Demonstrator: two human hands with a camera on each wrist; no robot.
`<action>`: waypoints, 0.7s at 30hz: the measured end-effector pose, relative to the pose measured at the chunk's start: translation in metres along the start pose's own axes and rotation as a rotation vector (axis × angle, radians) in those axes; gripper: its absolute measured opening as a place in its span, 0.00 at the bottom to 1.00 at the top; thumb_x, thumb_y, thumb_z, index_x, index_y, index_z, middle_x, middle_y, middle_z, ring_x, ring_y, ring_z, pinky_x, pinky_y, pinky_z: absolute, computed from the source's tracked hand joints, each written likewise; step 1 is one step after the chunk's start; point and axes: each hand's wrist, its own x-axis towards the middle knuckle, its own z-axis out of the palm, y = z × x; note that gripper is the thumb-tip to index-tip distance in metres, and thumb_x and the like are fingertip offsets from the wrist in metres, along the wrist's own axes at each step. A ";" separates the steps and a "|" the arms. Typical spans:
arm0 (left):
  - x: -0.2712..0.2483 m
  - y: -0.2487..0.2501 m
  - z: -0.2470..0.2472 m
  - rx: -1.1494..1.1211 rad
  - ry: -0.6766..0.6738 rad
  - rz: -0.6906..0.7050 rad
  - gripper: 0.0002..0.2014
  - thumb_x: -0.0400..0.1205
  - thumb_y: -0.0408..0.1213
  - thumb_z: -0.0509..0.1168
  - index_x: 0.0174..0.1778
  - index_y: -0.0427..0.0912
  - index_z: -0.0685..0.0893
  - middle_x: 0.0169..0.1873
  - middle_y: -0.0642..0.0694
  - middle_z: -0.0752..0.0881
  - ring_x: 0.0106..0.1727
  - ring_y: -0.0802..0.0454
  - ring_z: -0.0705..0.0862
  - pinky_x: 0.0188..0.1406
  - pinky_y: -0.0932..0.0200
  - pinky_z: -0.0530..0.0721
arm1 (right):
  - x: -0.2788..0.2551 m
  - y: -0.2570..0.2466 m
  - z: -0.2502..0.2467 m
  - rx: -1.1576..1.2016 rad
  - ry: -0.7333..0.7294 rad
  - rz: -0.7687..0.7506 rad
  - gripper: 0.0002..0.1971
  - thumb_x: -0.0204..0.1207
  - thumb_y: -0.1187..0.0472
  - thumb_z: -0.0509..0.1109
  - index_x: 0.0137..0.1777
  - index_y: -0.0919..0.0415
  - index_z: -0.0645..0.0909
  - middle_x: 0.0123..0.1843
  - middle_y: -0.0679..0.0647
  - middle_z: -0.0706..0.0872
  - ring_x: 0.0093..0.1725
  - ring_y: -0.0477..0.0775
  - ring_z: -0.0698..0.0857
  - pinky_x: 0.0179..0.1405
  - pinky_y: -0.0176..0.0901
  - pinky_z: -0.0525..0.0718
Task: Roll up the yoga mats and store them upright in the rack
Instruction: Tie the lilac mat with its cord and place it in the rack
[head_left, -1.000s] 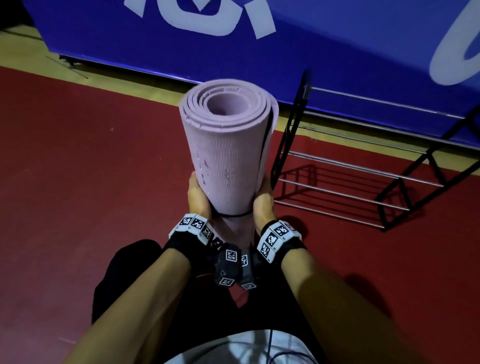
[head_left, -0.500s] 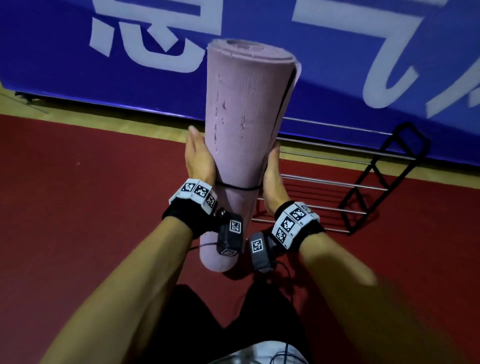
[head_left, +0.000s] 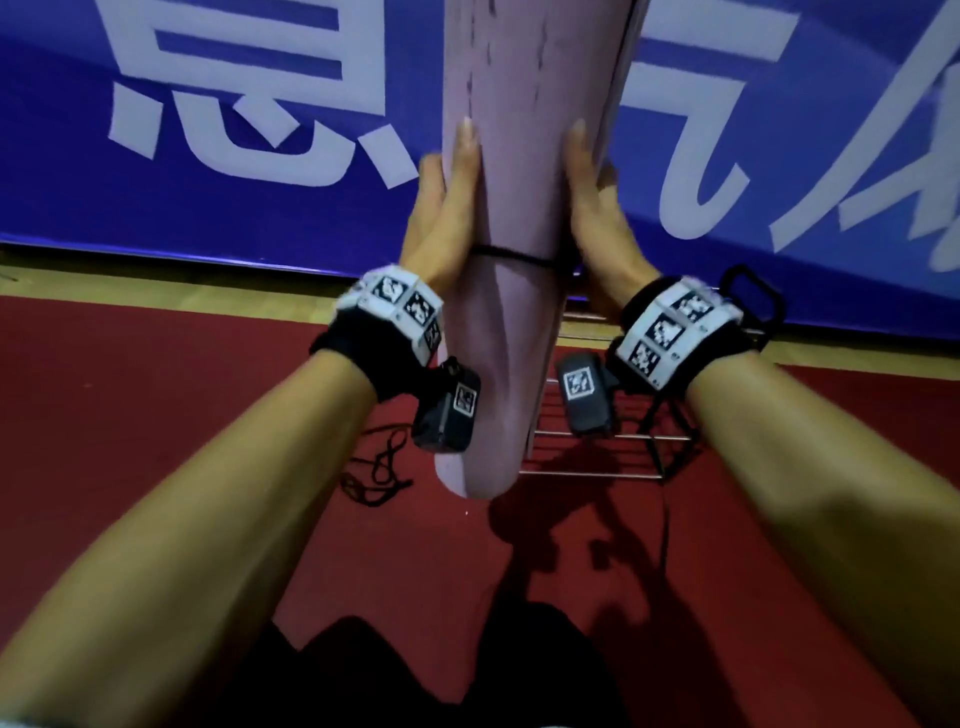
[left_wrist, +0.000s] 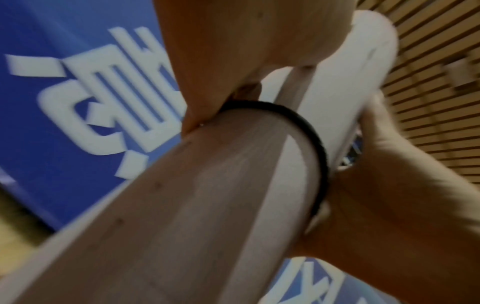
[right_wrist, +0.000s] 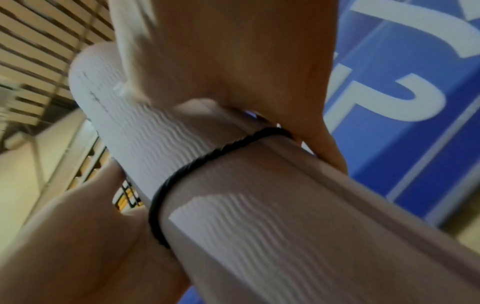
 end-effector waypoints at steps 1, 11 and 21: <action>0.010 0.012 0.006 0.011 -0.009 0.026 0.42 0.73 0.81 0.51 0.73 0.55 0.75 0.68 0.55 0.83 0.68 0.56 0.82 0.72 0.44 0.77 | 0.010 -0.011 -0.006 -0.012 0.009 -0.016 0.35 0.81 0.31 0.60 0.82 0.47 0.58 0.68 0.40 0.77 0.60 0.36 0.80 0.66 0.55 0.82; 0.121 0.092 0.083 0.100 0.125 0.100 0.34 0.87 0.65 0.44 0.79 0.42 0.70 0.60 0.54 0.76 0.56 0.57 0.77 0.53 0.59 0.73 | 0.103 -0.088 -0.054 0.014 0.135 -0.091 0.41 0.78 0.29 0.64 0.84 0.49 0.58 0.65 0.44 0.79 0.61 0.49 0.84 0.55 0.56 0.84; 0.192 0.141 0.134 0.099 0.125 0.086 0.33 0.89 0.62 0.43 0.82 0.43 0.66 0.74 0.45 0.74 0.63 0.53 0.71 0.59 0.57 0.64 | 0.182 -0.138 -0.099 0.009 0.136 -0.091 0.43 0.80 0.33 0.65 0.87 0.53 0.52 0.58 0.44 0.76 0.51 0.42 0.80 0.47 0.47 0.82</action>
